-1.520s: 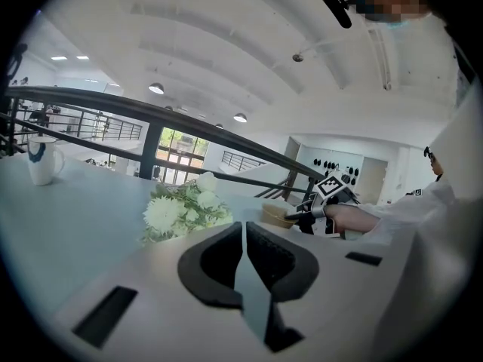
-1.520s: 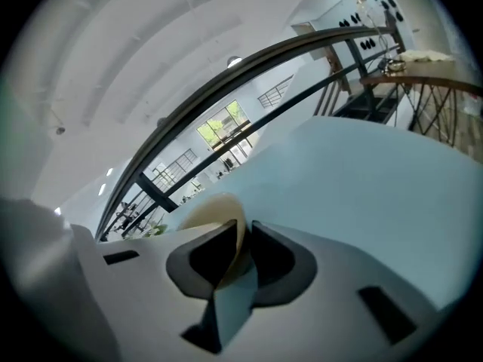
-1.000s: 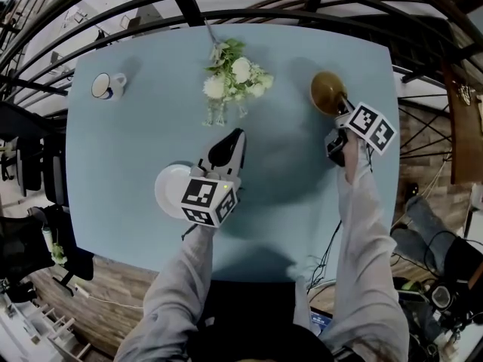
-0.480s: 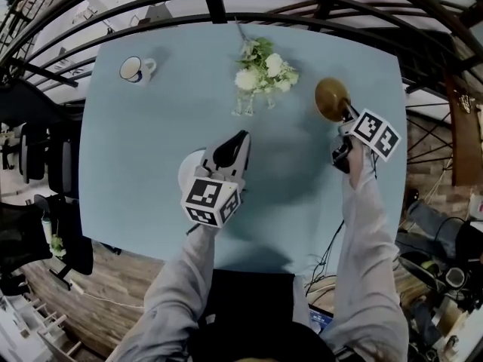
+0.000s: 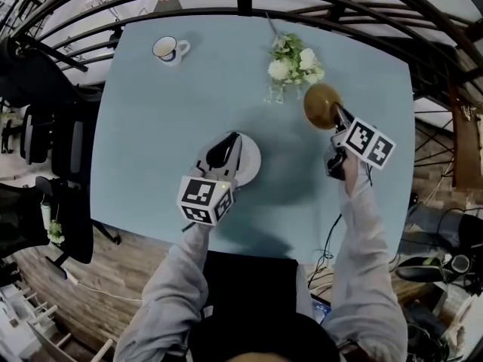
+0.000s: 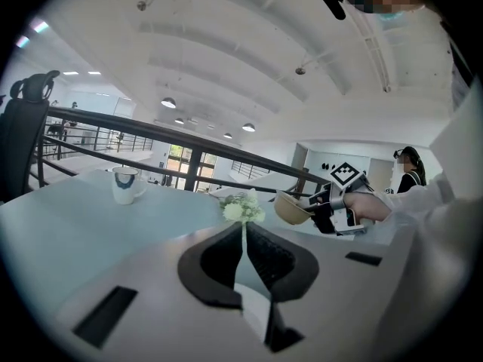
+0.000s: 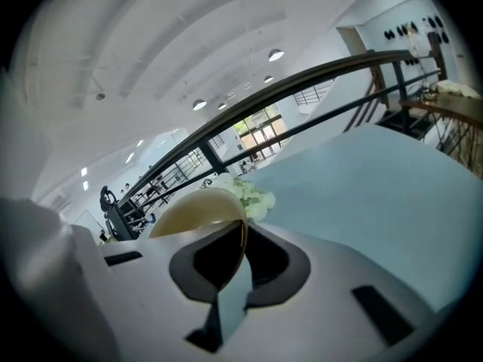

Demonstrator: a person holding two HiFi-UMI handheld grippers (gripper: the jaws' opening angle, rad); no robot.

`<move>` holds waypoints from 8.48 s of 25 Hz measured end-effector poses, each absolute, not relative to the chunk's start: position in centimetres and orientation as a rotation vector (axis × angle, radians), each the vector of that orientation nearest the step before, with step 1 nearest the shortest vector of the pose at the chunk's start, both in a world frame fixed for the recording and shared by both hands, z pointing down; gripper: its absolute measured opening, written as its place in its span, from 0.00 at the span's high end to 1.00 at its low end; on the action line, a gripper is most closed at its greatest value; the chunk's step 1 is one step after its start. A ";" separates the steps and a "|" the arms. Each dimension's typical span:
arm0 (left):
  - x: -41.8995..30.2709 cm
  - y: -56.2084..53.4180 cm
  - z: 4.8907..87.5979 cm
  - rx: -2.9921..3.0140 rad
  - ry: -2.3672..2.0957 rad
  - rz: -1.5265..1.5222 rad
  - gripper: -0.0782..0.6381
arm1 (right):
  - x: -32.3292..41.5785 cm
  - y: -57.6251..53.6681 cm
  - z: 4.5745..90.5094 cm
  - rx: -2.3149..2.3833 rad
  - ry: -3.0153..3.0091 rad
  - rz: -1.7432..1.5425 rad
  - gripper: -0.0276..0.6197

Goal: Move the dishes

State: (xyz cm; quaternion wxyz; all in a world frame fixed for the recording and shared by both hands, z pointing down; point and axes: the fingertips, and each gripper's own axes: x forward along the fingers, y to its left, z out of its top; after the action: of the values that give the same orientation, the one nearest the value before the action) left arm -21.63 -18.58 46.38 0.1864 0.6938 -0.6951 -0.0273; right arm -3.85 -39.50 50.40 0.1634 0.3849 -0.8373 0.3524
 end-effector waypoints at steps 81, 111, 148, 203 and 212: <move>-44.3 1.6 45.7 1.571 -2.327 -0.154 0.85 | -32.3 -13.9 42.9 0.597 -2.711 0.855 0.52; -68.6 -10.6 51.9 1.788 -2.132 -0.070 0.85 | -54.0 -33.2 54.7 1.559 -2.396 0.315 0.28; -52.9 -3.2 43.6 1.792 -2.235 -0.104 0.85 | -39.9 -19.6 38.3 1.017 -2.814 0.496 0.33; -25.0 -1.9 50.4 1.762 -2.060 -0.053 0.85 | -10.0 -18.8 56.0 0.415 -2.711 0.176 0.32; -24.6 -3.4 51.2 1.771 -2.037 -0.020 0.85 | -10.1 -18.3 56.2 0.399 -2.746 0.109 0.32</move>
State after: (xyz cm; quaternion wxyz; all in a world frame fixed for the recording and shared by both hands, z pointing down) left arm -24.57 -3.42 51.19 0.2190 0.6402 -0.7363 -0.0074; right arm -10.09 -18.32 56.19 0.1812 0.1414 -0.9725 0.0384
